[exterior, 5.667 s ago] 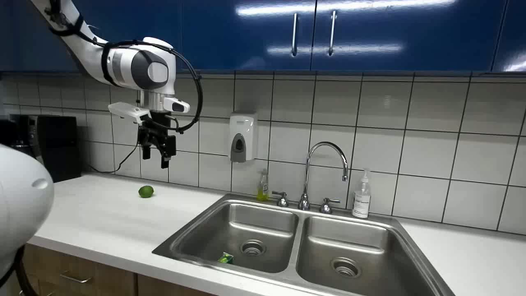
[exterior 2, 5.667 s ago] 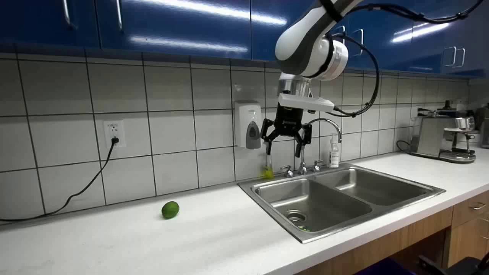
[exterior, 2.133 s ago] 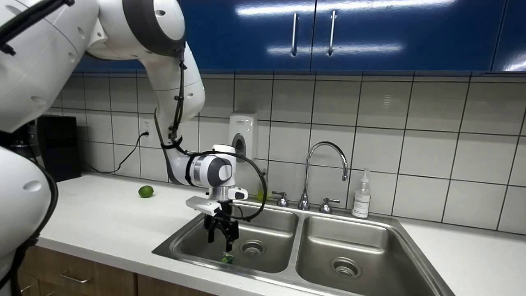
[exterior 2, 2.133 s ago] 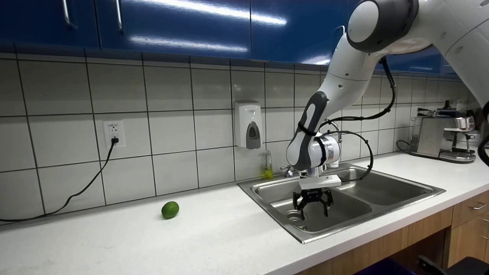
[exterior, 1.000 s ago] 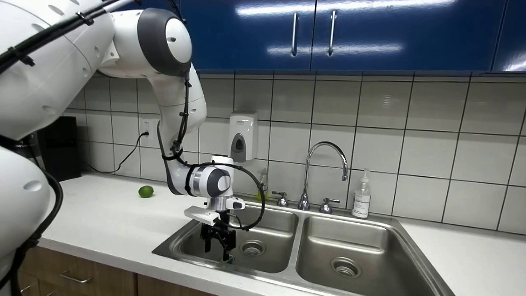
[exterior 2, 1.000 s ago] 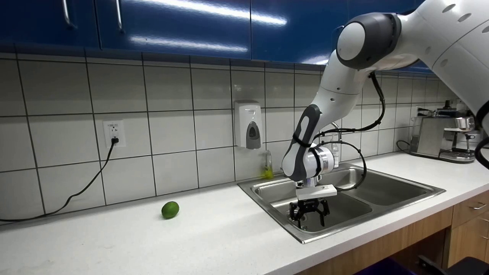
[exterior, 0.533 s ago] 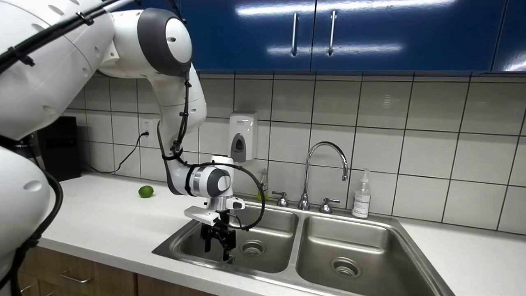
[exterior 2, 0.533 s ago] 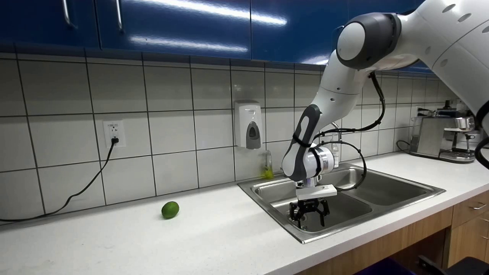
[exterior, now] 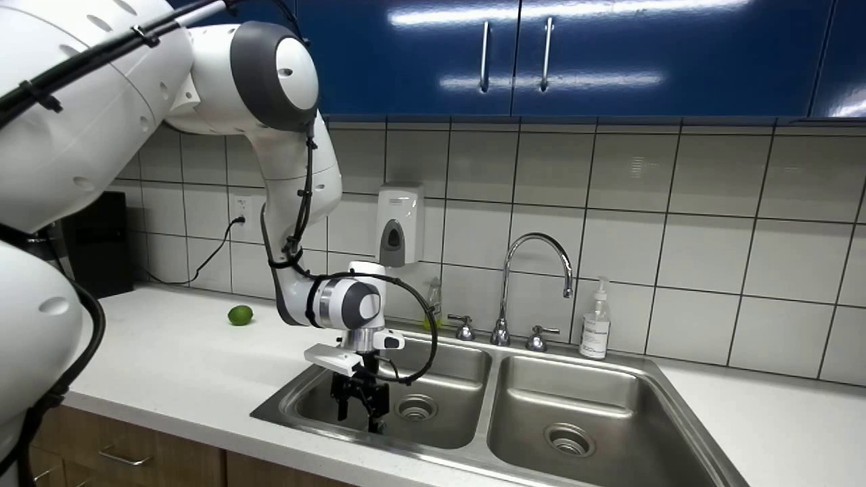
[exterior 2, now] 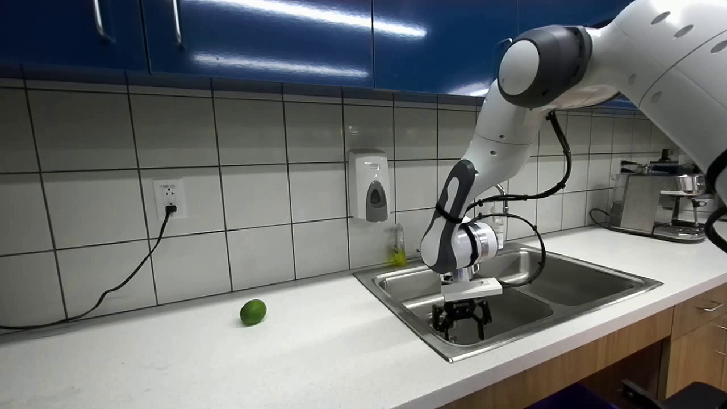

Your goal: Remove the green packet from the sink and put it on the counter

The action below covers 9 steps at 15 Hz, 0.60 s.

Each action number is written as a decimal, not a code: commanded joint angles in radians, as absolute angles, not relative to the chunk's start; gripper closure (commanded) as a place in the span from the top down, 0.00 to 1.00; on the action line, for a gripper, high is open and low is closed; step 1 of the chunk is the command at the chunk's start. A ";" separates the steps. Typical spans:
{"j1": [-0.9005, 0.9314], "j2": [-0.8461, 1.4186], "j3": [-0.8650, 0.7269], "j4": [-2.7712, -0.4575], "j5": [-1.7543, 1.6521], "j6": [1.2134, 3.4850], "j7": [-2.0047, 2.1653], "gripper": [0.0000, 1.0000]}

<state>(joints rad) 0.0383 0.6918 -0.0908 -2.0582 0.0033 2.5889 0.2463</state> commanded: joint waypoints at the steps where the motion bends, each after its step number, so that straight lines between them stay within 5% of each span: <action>1: 0.030 0.721 -0.086 -2.030 0.010 2.596 0.222 1.00; 9: 0.032 0.747 -0.073 -2.015 0.013 2.612 0.211 1.00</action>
